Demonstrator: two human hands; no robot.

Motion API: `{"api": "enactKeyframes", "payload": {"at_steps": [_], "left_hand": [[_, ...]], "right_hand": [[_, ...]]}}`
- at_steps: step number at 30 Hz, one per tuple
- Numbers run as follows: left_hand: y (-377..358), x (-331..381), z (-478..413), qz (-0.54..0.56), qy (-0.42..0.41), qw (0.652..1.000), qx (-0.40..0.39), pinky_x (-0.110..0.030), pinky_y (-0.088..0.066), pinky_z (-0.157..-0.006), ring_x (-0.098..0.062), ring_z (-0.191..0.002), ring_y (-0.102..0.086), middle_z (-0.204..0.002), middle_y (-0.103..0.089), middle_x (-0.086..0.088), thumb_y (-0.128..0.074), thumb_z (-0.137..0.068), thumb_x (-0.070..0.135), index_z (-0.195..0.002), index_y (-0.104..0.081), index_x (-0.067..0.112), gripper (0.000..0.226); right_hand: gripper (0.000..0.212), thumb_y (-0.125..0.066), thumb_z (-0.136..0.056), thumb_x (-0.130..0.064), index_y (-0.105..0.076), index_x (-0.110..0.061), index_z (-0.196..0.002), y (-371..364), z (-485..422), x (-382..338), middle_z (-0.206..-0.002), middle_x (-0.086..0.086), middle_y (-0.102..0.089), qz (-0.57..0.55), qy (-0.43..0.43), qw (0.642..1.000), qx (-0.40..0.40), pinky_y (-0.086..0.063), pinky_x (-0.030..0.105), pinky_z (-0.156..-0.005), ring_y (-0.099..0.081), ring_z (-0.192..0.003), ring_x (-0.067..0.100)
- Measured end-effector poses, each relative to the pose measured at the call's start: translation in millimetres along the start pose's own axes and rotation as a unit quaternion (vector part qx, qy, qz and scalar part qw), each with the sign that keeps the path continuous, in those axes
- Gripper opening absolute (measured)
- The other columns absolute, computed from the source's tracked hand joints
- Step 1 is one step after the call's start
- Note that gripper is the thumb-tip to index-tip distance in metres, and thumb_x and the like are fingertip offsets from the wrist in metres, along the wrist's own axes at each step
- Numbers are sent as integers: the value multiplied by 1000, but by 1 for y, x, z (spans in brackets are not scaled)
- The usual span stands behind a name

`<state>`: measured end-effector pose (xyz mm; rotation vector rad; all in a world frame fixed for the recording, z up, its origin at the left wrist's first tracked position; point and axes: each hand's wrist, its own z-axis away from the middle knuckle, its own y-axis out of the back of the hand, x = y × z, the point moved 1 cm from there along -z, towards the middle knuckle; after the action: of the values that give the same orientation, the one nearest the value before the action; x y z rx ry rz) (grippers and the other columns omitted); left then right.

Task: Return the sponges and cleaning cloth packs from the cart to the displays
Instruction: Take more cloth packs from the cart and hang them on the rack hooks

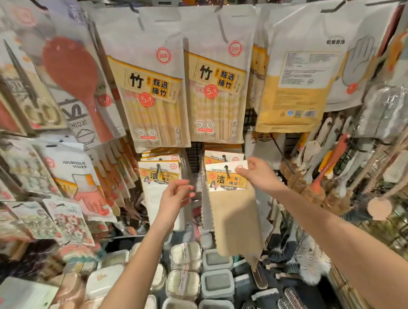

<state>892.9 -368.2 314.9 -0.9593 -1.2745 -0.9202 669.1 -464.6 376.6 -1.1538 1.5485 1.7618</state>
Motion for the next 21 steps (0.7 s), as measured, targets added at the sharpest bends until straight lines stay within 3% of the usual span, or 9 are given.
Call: {"api": "enactKeyframes", "payload": {"at_steps": [2,7,9,11,13,15,18,19,21], "left_hand": [[-6,1,0,-8,2,1000,-3,-23,-53,-75,-16,-82,-67,-95,-68,-6,-50,-96,10,-105,-57,12,11],[-21,8,5,-43,18,998,-30,-13,-52,-63,-18,-88,-65,-105,-67,-11,-49,-97,8,-113,-57,5,19],[-27,11,9,-61,16,997,-44,-17,-53,-68,-16,-88,-66,-105,-67,-10,-50,-97,10,-112,-58,6,18],[-36,12,17,-70,12,996,-61,-20,-54,-71,-15,-84,-66,-102,-67,-9,-49,-97,8,-113,-57,3,19],[-50,11,25,-76,15,993,-85,-23,-53,-75,-12,-79,-64,-97,-66,-5,-48,-96,5,-114,-56,1,20],[-71,9,38,-93,24,988,-123,-27,-51,-80,-9,-79,-65,-94,-67,0,-48,-96,7,-114,-57,5,20],[-121,3,69,-78,46,976,-196,-22,-49,-72,-9,-75,-65,-91,-67,0,-48,-97,6,-106,-59,12,15],[-140,-1,80,-75,52,972,-218,-18,-48,-66,-9,-71,-64,-89,-67,-2,-47,-97,5,-104,-58,12,15],[-187,-8,112,-87,65,953,-283,-15,-47,-60,-10,-69,-63,-88,-65,-4,-48,-97,5,-103,-57,11,13]], "right_hand": [[20,-66,-85,-28,-51,-17,-78,-3,-15,-4,-71,-6,-57,36,-6,999,36,-36,27,-53,-52,-62,7],[33,-66,-82,-38,-50,-11,-72,-16,-41,-5,-71,6,-55,53,-86,993,56,-35,30,-57,-54,-69,23],[37,-64,-83,-40,-55,-6,-97,-18,-39,0,-89,10,-58,65,-113,990,60,-39,29,-60,-56,-81,25],[54,-62,-87,-34,-43,-5,-128,-14,-19,6,-117,13,-55,50,-118,991,47,-41,28,-74,-56,-105,28],[64,-59,-90,-31,-29,-8,-142,-5,13,13,-135,12,-47,42,-112,993,20,-38,29,-85,-49,-121,29],[58,-58,-92,-29,-32,-9,-140,9,50,25,-133,15,-50,18,-122,992,0,-40,29,-83,-53,-114,27],[42,-60,-91,-20,-47,-4,-128,40,112,60,-100,13,-61,-45,-140,989,5,-41,23,-61,-55,-73,15],[36,-60,-91,-20,-51,-8,-124,53,136,75,-92,7,-59,-55,-149,987,12,-40,20,-58,-52,-69,12],[24,-59,-91,-24,-57,-18,-114,82,194,112,-97,3,-62,-61,-165,983,46,-44,21,-65,-58,-80,12]]}}
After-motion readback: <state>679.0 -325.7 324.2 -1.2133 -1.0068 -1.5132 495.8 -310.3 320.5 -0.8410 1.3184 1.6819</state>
